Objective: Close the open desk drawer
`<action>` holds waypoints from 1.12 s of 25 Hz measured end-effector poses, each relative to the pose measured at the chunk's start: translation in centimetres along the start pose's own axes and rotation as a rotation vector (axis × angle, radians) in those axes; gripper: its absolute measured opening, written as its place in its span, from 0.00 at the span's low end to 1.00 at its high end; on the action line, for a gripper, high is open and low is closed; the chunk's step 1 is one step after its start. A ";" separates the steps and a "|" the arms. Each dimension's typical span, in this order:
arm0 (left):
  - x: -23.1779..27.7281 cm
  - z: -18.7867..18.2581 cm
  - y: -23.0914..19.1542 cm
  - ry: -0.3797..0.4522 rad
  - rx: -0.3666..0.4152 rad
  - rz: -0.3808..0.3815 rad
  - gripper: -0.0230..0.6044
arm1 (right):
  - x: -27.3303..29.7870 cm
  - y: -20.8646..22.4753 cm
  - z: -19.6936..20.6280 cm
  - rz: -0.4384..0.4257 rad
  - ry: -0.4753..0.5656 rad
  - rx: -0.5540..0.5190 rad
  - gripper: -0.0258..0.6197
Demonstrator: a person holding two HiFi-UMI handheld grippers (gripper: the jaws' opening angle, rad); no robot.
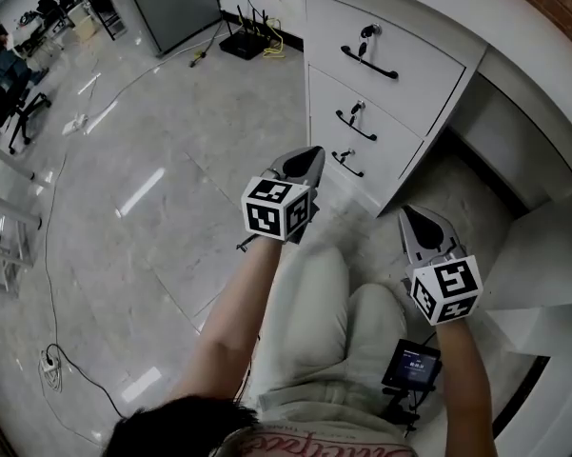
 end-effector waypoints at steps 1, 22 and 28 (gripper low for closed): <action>-0.5 -0.5 0.1 0.009 -0.005 -0.003 0.05 | 0.0 -0.1 -0.5 -0.003 0.001 -0.007 0.06; -8.7 -11.2 8.9 0.183 0.172 0.082 0.05 | -3.1 -0.2 -10.0 -0.016 0.178 0.104 0.05; -10.2 -14.0 10.7 0.243 0.203 0.113 0.05 | -5.4 -0.9 -12.3 -0.095 0.287 0.213 0.05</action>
Point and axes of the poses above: the fingertips, and each gripper's own axes: x forward along the fingers, y to its right, z out of its underside, the point moved 6 cm from there along -x, backward along the fingers, and after that the axes turned 1 degree about x, right-handed, at the moved point
